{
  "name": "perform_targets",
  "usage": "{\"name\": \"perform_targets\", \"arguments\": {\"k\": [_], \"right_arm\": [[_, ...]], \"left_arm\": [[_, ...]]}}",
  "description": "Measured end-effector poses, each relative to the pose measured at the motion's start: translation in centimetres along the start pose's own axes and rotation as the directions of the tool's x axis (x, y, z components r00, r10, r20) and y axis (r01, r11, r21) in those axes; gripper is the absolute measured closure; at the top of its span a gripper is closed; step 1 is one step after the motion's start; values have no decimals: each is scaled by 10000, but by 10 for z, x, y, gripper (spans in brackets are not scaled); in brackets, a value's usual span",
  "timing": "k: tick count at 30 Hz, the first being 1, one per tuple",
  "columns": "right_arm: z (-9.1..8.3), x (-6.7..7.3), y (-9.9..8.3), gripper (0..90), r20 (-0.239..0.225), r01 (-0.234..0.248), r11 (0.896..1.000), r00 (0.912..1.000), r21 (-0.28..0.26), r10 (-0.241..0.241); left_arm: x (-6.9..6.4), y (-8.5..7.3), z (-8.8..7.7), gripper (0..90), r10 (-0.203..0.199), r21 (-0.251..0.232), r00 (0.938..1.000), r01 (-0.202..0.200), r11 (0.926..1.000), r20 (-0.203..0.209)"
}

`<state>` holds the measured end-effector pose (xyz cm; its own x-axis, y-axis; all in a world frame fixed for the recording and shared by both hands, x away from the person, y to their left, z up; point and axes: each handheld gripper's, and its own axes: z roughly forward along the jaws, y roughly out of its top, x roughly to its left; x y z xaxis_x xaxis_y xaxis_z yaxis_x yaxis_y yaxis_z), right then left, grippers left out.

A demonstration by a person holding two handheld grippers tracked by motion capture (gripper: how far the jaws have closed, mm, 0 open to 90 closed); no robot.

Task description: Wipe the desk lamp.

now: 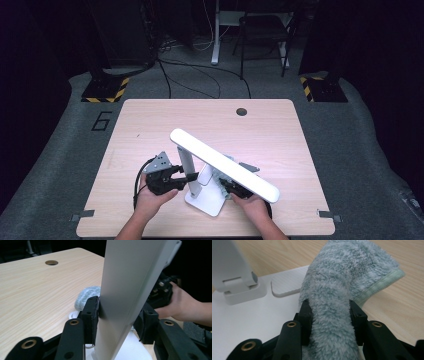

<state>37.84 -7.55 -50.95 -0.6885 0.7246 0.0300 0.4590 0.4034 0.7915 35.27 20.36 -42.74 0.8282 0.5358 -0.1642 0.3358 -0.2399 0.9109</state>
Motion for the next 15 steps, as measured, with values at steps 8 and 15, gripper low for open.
{"name": "perform_targets", "arguments": {"k": [8,15], "right_arm": [[4,-6,4,622,215,-301,9995,9993,-101,303],[-11,4,2,601,-64,-433,9990,9990,113,433]], "left_arm": [[-4,3,0,513,428,-117,9985,-424,9990,354],[-3,4,-3,497,159,-285,9984,-144,9995,546]]}}
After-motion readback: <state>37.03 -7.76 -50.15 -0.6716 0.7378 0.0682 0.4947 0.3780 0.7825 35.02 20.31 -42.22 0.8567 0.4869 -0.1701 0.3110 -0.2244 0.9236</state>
